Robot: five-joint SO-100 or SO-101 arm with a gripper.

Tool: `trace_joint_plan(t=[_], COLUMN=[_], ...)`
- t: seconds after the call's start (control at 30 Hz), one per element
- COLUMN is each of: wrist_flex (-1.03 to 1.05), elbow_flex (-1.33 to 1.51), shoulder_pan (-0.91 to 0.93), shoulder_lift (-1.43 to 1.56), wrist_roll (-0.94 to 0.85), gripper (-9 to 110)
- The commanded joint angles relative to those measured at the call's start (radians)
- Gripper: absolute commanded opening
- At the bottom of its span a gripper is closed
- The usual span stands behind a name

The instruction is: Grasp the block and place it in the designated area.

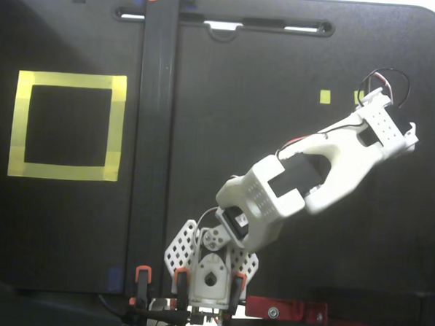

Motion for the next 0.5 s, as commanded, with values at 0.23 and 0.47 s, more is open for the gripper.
trace_joint_plan(t=[0.23, 0.47], wrist_flex=[-0.009, -0.009], elbow_flex=[0.005, 0.014], shoulder_pan=[-0.005, -0.006], shoulder_lift=[0.0, -0.002], wrist_roll=[-0.023, -0.025], gripper=[20, 20])
